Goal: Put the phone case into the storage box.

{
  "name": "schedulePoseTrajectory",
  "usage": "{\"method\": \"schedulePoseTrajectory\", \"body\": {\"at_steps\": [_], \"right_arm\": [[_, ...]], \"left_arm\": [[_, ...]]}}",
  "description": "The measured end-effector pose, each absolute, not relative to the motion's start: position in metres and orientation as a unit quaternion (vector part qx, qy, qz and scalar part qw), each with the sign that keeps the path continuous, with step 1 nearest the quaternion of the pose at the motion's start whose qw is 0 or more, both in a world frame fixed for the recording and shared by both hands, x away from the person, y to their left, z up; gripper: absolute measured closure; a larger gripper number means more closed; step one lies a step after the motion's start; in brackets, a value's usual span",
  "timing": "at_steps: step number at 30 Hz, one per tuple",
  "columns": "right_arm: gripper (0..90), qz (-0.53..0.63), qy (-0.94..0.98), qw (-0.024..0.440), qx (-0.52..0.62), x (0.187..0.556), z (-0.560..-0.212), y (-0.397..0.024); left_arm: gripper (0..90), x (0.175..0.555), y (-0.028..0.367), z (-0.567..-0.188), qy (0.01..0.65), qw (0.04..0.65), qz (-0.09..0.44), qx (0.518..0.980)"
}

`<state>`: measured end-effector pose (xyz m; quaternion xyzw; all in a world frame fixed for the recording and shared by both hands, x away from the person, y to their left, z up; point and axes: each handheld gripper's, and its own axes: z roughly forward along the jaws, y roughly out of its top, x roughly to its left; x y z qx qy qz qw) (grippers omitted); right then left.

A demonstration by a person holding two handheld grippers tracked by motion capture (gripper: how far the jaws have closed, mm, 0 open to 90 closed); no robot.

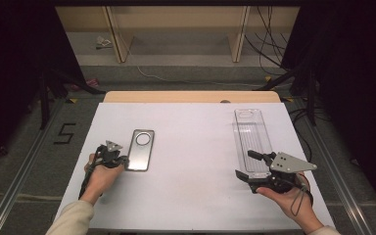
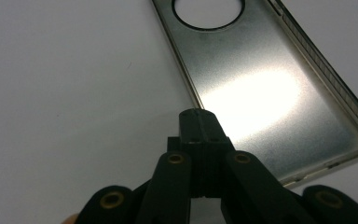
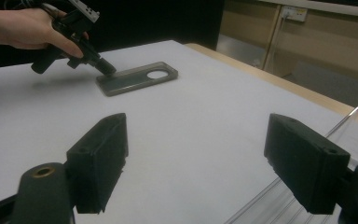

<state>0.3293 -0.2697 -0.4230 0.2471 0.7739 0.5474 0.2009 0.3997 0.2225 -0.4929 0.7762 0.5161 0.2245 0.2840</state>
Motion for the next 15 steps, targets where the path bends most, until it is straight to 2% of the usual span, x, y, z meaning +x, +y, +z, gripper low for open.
{"method": "schedulePoseTrajectory", "body": {"at_steps": [11, 15], "right_arm": [[22.5, 0.547, 0.775, 0.200, 0.247, 0.3294, -0.4232, -0.2700], [22.5, 0.546, 0.775, 0.201, 0.245, 0.3289, -0.4230, -0.2702]], "left_arm": [[89.4, 0.3993, 0.2213, -0.4927, 0.496, 0.272, 0.241, 0.789], [77.4, 0.3968, 0.2225, -0.4858, 0.473, 0.259, 0.261, 0.800]]}}
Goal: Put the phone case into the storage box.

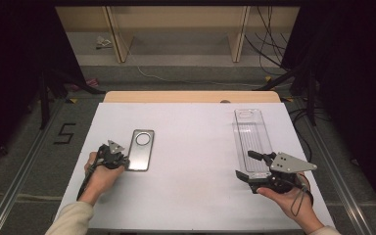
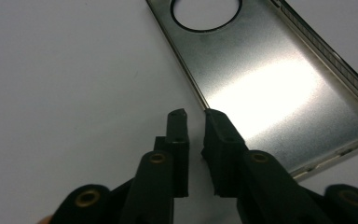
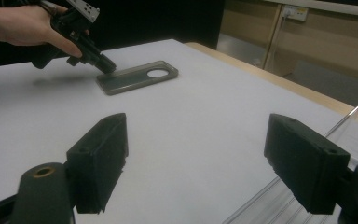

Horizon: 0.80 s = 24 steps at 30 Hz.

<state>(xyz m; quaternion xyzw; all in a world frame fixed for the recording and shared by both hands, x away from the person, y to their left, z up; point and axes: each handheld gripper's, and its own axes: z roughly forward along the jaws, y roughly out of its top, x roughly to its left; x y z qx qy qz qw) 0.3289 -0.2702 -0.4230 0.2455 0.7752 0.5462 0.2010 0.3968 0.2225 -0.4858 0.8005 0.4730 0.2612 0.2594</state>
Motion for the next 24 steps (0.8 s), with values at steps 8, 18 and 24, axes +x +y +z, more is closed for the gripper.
{"method": "schedulePoseTrajectory", "body": {"at_steps": [8, 18, 24], "right_arm": [[22.5, 0.545, 0.776, 0.201, 0.246, 0.328, -0.422, -0.271], [22.5, 0.542, 0.779, 0.202, 0.243, 0.327, -0.422, -0.270], [22.5, 0.542, 0.778, 0.203, 0.243, 0.326, -0.422, -0.271]], "left_arm": [[32.7, 0.389, 0.219, -0.463, 0.392, 0.253, 0.280, 0.839], [20.1, 0.380, 0.196, -0.457, 0.266, 0.198, 0.232, 0.914], [11.5, 0.387, 0.185, -0.461, 0.209, 0.135, 0.243, 0.938]]}}
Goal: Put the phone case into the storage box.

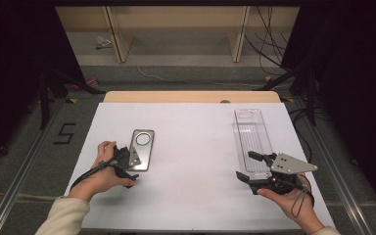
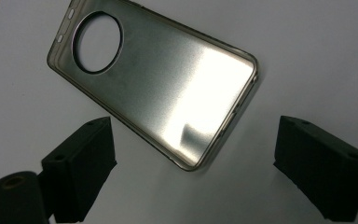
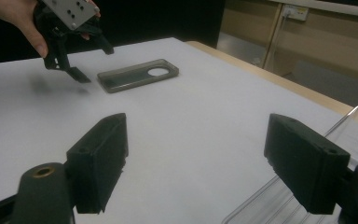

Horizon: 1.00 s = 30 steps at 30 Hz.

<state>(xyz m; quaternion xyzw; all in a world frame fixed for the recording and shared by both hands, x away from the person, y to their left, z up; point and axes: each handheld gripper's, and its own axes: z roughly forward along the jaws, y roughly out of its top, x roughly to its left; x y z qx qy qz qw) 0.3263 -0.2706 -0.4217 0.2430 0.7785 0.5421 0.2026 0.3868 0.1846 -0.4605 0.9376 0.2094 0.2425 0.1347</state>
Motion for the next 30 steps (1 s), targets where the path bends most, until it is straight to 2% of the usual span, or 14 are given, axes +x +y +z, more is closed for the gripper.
{"method": "schedulePoseTrajectory", "body": {"at_steps": [6, 11, 30], "right_arm": [[22.5, 0.541, 0.779, 0.201, 0.244, 0.327, -0.422, -0.271], [22.5, 0.542, 0.779, 0.202, 0.243, 0.327, -0.422, -0.270], [22.7, 0.542, 0.780, 0.200, 0.242, 0.327, -0.422, -0.270]], "left_arm": [[11.0, 0.394, 0.179, -0.462, 0.140, 0.088, 0.260, 0.952], [15.8, 0.399, 0.174, -0.464, 0.089, 0.067, 0.256, 0.960], [25.0, 0.406, 0.169, -0.468, 0.042, 0.047, 0.242, 0.968]]}}
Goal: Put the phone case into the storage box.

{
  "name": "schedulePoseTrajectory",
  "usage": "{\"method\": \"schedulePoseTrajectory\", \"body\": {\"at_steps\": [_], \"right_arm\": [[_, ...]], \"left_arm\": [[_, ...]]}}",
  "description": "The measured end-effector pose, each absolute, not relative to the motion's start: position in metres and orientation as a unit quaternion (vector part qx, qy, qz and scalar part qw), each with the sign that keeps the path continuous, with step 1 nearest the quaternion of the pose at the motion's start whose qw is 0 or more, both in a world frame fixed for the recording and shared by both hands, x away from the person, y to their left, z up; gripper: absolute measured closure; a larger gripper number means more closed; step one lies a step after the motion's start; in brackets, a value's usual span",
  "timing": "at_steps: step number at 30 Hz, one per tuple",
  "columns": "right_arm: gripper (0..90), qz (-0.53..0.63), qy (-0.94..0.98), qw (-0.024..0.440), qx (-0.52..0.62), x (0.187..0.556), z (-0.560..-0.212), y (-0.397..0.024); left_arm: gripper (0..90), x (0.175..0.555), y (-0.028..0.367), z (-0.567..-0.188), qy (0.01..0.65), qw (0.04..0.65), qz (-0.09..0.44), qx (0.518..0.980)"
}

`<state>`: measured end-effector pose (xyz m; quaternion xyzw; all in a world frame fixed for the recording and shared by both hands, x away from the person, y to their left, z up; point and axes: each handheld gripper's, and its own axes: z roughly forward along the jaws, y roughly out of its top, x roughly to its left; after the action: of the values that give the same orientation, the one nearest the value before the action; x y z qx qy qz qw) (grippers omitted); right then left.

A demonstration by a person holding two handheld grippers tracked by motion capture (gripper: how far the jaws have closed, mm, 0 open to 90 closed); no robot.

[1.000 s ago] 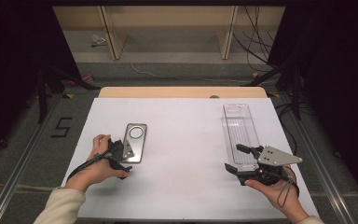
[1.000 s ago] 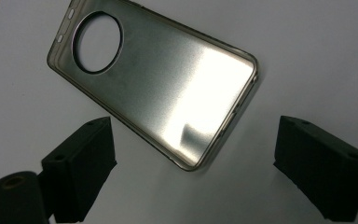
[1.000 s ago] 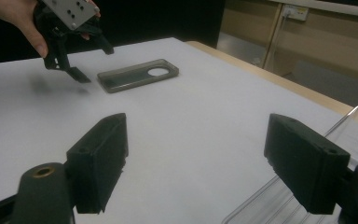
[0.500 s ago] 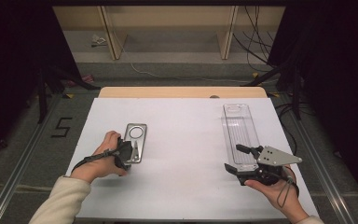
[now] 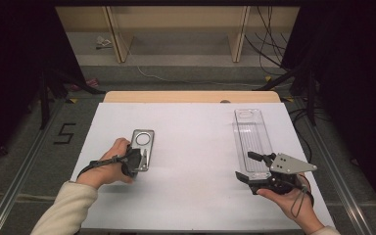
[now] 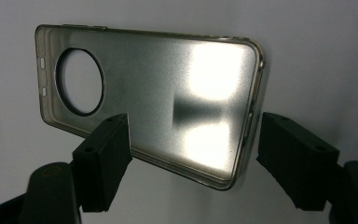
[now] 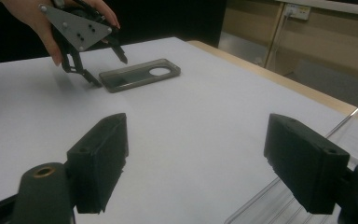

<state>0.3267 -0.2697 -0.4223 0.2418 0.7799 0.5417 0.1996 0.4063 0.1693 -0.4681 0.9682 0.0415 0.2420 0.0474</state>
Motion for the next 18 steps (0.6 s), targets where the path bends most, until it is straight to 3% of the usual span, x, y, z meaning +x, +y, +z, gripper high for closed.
{"method": "schedulePoseTrajectory", "body": {"at_steps": [11, 18], "right_arm": [[22.9, 0.542, 0.780, 0.198, 0.241, 0.3267, -0.4226, -0.2695], [22.9, 0.543, 0.780, 0.197, 0.241, 0.3267, -0.4226, -0.2694]], "left_arm": [[29.5, 0.4087, 0.1664, -0.4671, 0.026, 0.045, 0.235, 0.970], [40.4, 0.4083, 0.1654, -0.4661, 0.014, 0.042, 0.215, 0.976]]}}
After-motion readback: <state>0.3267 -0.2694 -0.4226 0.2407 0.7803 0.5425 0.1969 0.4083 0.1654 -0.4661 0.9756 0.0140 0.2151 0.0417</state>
